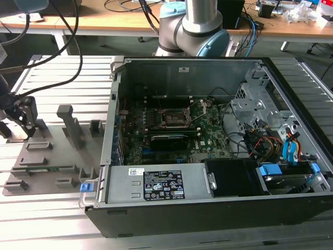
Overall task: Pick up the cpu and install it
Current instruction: 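Pick up the cpu and move it towards the insertion slot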
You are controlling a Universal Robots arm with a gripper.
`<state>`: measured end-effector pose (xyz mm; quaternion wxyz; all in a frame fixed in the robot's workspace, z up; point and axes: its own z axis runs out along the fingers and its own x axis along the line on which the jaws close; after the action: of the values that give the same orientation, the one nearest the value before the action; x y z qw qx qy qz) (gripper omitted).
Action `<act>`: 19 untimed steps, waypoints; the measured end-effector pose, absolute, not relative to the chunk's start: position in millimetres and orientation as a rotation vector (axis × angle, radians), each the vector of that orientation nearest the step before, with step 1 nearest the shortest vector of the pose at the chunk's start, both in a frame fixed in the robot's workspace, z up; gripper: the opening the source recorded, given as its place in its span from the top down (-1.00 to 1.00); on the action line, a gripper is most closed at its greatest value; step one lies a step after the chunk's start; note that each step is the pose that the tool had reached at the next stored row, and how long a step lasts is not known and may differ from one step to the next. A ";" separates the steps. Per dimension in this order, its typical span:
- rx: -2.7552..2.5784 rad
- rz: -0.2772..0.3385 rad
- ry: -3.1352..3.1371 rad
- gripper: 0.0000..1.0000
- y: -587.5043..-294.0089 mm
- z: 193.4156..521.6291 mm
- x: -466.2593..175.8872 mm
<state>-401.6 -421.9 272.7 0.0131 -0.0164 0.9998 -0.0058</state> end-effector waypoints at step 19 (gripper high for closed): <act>-0.051 -0.018 3.115 -0.09 -421.9 305.6 -401.6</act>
<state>-401.6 -421.9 305.6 0.0131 -0.0164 0.9998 -0.0059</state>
